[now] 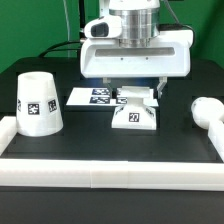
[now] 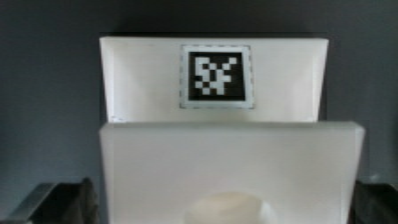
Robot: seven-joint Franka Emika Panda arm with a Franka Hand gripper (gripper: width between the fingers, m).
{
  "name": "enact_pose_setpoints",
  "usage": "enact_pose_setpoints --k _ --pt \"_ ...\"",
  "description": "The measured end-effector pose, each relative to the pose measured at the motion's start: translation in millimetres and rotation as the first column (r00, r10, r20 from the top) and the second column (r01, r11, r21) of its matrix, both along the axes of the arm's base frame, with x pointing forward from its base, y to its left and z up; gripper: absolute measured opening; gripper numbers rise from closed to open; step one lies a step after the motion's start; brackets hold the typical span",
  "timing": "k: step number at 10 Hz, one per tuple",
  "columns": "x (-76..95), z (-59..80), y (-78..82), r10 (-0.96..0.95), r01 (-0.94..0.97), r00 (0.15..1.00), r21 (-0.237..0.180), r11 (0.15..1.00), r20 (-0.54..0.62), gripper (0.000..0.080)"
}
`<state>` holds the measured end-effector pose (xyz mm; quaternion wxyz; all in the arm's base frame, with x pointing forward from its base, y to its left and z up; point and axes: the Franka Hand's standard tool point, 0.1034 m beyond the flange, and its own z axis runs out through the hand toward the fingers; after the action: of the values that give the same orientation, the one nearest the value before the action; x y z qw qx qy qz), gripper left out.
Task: Assemble lamp
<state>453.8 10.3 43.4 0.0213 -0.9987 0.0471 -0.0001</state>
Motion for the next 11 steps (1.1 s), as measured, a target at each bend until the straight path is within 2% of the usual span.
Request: enact_pose_setpoints --k 2,3,11 --pt "-0.1 -0.1 0.1 0.004 -0.004 1.000 0.000 1.000 0.000 0.0677" --pt "0.0 -0.1 0.1 0.004 -0.004 1.000 0.000 1.000 0.000 0.0532" --pt "0.0 -0.1 0.2 0.006 -0.006 1.000 0.000 1.000 0.000 0.0534"
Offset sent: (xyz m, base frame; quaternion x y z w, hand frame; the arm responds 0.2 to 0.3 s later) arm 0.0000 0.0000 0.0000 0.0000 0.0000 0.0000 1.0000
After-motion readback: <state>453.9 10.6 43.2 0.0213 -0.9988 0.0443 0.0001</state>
